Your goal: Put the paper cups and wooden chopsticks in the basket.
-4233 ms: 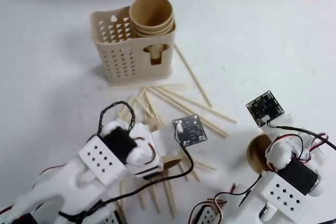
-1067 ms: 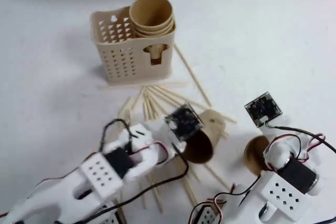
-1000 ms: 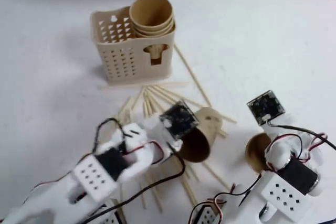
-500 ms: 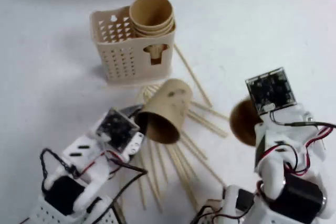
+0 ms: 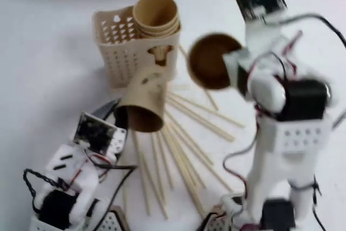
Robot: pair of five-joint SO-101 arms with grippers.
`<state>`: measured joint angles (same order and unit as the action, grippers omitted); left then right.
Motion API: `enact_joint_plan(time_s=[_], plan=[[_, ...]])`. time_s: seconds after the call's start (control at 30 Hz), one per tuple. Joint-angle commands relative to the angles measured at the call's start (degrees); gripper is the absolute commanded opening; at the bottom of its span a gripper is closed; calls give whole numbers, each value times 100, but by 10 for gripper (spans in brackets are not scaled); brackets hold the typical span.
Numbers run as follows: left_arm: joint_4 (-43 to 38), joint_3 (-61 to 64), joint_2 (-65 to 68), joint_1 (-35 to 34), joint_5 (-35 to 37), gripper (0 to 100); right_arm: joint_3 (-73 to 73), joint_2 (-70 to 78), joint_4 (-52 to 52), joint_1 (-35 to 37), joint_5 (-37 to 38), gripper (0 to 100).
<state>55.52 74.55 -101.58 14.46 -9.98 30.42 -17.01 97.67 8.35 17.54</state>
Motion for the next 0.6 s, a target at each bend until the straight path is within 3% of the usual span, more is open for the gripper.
enact_joint_plan(time_s=[0.0, 0.37, 0.57], plan=[[97, -44, -66, -66, 62, 23, 1134, 585, 31, 259, -343, 20], [97, -44, -75, -242, 62, 24, 2998, 1622, -198, 910, -721, 20], [97, -44, -75, -242, 62, 24, 3200, 1956, -752, 1305, -738, 20]])
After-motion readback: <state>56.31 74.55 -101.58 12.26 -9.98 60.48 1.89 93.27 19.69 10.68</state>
